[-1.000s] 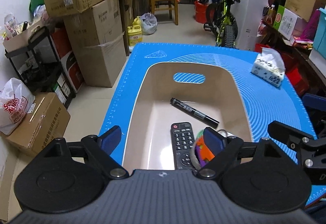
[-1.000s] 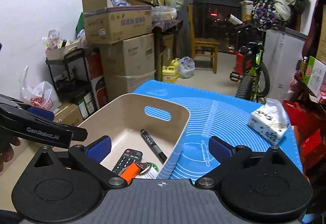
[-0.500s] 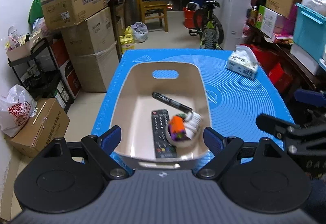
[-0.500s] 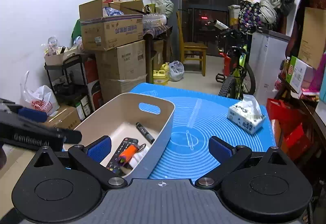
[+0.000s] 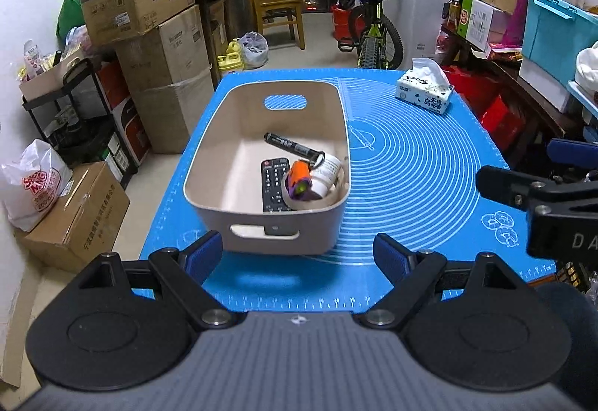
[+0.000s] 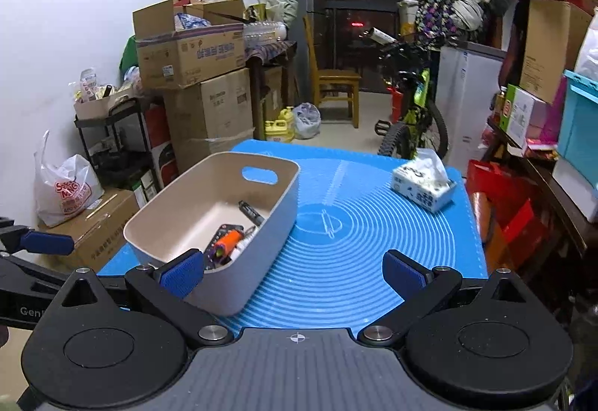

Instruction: Organize rigid objects

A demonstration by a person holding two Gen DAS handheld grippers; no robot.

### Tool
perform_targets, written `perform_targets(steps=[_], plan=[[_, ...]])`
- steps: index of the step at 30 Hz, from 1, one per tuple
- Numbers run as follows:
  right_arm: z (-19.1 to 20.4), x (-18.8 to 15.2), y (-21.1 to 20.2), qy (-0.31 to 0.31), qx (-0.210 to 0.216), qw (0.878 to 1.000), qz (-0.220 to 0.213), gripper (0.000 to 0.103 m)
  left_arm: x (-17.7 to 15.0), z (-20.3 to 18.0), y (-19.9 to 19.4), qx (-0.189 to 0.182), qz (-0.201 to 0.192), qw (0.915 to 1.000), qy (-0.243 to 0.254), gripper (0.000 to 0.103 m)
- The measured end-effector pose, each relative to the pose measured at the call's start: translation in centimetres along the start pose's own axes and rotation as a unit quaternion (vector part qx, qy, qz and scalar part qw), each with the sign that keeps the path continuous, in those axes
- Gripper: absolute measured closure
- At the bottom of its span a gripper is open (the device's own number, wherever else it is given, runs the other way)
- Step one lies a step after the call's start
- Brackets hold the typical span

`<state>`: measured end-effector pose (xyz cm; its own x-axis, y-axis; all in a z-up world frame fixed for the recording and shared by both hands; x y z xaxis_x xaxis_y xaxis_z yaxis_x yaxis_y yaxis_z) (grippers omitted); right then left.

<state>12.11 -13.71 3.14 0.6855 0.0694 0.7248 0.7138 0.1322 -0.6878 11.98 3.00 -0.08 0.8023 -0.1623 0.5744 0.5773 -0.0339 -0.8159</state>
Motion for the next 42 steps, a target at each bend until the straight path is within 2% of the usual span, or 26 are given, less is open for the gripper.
perform_targets(steps=[7, 19, 27, 42], plan=[[-1.2, -3.2, -1.1, 0.019, -0.013, 1.0, 0.013, 0.002, -2.3, -0.8, -0.5, 0.002, -0.005, 0.9999, -0.014, 0.016], [-2.9, -7.8, -1.9, 0.044, -0.032, 0.998, 0.026, 0.002, -5.1, -3.5, -0.3, -0.007, -0.01, 0.9999, -0.01, 0.016], [-3.9, -9.4, -2.4, 0.055, -0.046, 0.997, 0.017, 0.002, -6.7, -4.7, 0.6, -0.003, 0.0, 0.9999, -0.012, 0.016], [-4.1, -11.3, -3.0, 0.07, -0.058, 0.996, 0.007, 0.002, -7.2, -5.1, 0.5, 0.001, -0.018, 0.9997, -0.017, 0.016]])
Point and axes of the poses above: each gripper's, at about its wrist camera, not at the fingertips, and y roughly the way its jaws point, z to its left, x to its top, the point moved 9 cm from there along y, roughly the way its jaws point, and after that the axes turned 11 degrees about z, right-handed, at the moved point
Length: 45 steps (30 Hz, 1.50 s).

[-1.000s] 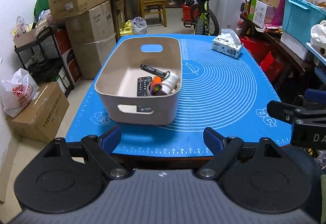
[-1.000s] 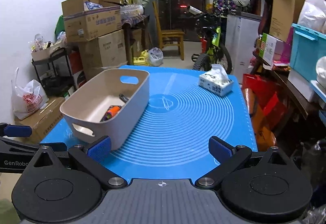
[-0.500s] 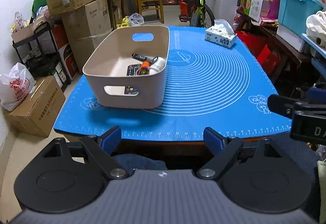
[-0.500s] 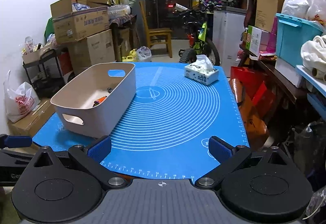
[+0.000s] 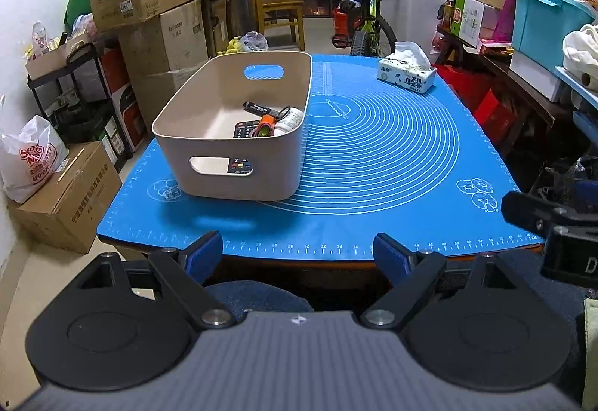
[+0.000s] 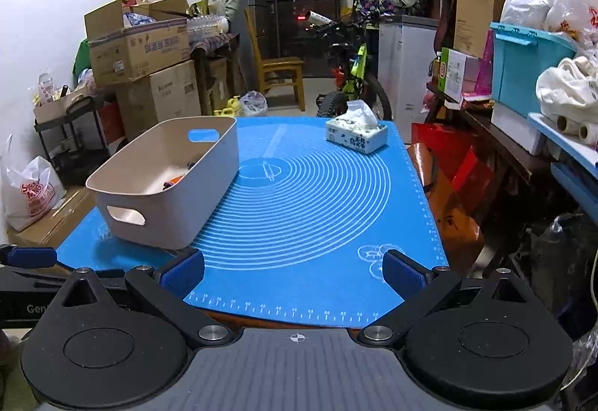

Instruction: Organize rigid objects

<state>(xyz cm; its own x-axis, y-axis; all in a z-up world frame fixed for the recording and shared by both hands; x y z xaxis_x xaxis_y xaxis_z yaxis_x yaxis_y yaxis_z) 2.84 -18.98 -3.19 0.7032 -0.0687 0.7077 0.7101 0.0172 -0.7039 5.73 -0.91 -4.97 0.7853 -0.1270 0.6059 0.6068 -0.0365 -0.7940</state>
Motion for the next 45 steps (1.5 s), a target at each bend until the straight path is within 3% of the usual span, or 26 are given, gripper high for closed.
perform_targets(steps=[45], plan=[[-1.05, -0.85, 0.89, 0.017, -0.008, 1.0, 0.005, 0.002, -0.08, -0.8, 0.74, 0.002, -0.003, 0.9999, 0.013, 0.016]])
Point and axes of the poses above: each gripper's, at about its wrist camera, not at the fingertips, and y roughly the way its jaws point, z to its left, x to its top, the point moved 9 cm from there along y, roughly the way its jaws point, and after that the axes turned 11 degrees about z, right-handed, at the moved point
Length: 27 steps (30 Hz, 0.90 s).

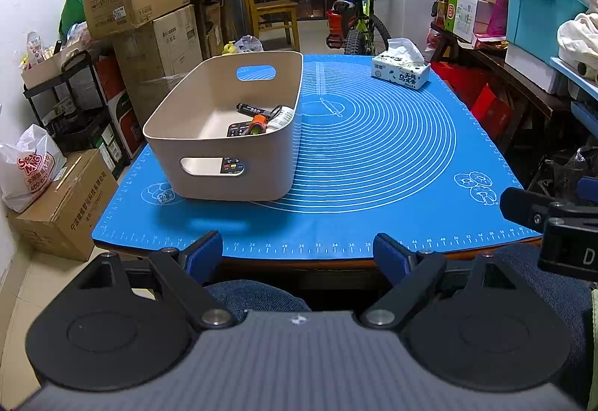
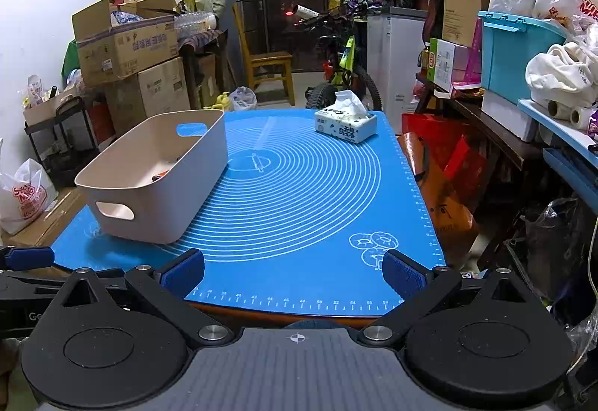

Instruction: Organize rigid objects

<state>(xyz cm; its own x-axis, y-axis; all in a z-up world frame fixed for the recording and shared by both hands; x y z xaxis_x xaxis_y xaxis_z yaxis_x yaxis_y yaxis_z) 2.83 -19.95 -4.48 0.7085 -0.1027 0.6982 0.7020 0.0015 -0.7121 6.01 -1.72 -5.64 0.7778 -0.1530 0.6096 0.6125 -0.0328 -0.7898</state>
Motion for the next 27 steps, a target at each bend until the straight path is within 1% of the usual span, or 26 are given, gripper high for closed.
perform_targets(steps=[27], plan=[[-0.68, -0.23, -0.12, 0.001, -0.003, 1.0, -0.002, 0.002, 0.21, -0.34, -0.1, 0.0, -0.002, 1.0, 0.004, 0.016]])
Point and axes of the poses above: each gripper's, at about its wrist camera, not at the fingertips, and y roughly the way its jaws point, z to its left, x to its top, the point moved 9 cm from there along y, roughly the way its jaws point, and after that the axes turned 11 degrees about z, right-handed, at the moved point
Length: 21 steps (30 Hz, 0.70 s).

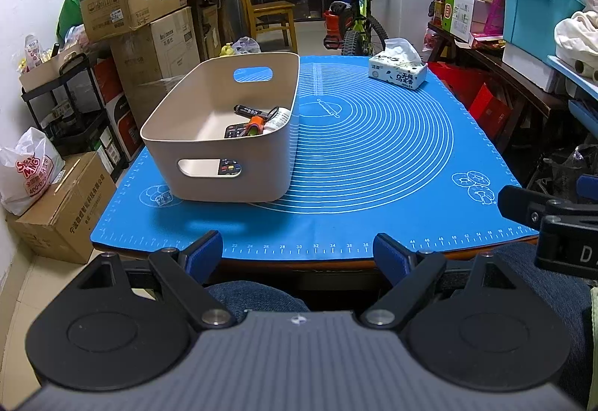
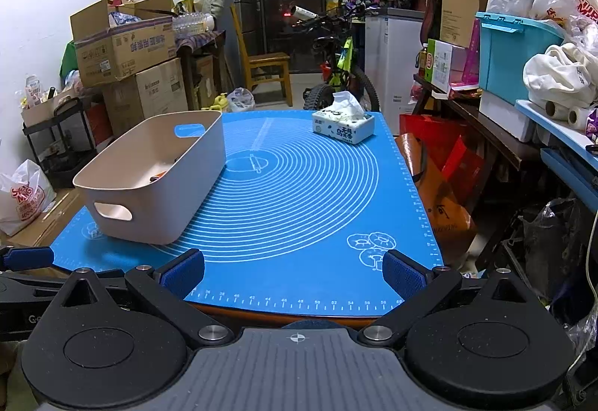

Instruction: Organize rigid objects

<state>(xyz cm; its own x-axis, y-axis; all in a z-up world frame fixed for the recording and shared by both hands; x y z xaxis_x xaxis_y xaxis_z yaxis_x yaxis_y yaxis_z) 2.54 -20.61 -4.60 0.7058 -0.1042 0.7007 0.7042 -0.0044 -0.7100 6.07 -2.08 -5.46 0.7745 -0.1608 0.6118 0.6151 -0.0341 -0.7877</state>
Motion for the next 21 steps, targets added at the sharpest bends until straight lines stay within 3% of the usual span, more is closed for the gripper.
perform_targets(steps=[21], plan=[[0.06, 0.0, 0.02, 0.0, -0.001, 1.0, 0.0, 0.002, 0.03, -0.1, -0.03, 0.001, -0.001, 1.0, 0.001, 0.016]])
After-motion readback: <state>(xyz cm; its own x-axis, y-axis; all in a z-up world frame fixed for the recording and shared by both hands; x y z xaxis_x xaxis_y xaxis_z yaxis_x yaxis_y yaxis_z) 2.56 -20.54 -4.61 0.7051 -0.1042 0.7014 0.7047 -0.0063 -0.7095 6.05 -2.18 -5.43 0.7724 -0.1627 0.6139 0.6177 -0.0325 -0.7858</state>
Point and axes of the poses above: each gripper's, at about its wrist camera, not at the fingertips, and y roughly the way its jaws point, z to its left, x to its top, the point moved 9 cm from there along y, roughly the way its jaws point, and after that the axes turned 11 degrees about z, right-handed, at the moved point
